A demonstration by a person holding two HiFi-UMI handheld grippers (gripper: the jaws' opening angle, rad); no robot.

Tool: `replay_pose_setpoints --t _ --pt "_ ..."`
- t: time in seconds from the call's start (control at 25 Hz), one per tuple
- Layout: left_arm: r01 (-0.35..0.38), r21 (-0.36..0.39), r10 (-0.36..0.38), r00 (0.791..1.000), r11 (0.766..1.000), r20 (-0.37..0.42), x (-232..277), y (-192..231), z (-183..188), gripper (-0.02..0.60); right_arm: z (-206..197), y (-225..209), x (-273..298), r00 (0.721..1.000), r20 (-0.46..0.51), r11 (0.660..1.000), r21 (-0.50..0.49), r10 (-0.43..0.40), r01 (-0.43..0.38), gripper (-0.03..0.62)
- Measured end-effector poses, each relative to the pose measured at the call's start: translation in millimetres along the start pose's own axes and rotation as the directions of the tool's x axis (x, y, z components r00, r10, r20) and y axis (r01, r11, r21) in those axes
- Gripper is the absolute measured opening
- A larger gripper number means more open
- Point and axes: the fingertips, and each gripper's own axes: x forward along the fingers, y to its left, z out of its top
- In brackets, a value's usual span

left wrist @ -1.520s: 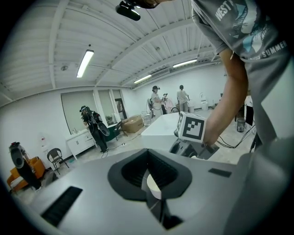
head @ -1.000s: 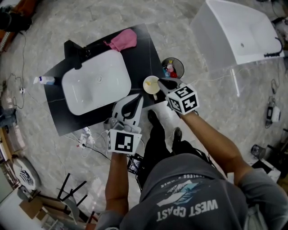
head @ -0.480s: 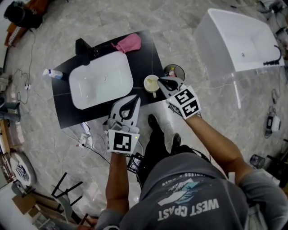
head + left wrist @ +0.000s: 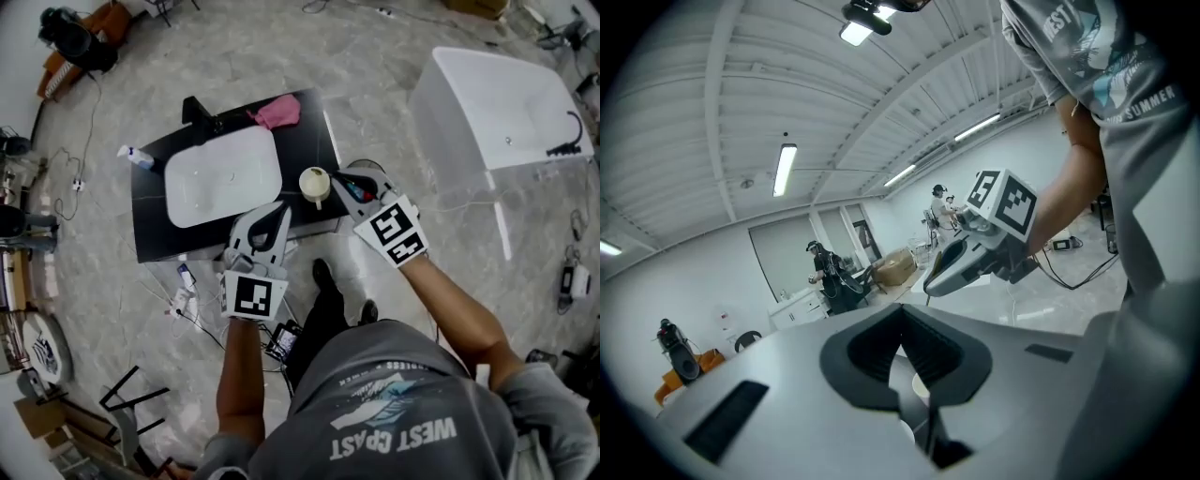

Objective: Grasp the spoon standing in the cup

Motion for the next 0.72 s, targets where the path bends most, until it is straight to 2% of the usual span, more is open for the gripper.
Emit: replay_pose_setpoints --t 0.32,0.56,0.72 --pt "-0.031 0.082 0.029 0.999 0.996 0.026 -19 -18 46 0.002 55 15 -67 0.996 0.093 0.985 -0.175 0.015 0.001 0.034" --pt "-0.059 0.113 0.05 0.996 0.992 0.079 -28 -36 77 0.002 76 26 -117 0.993 0.114 0.952 -0.306 0.032 0.004 0.034" --pt "-0.077 0.157 0.066 0.995 0.985 0.075 -38 -46 98 0.002 84 36 -145 0.991 0.126 0.923 -0.385 0.054 -0.001 0.034"
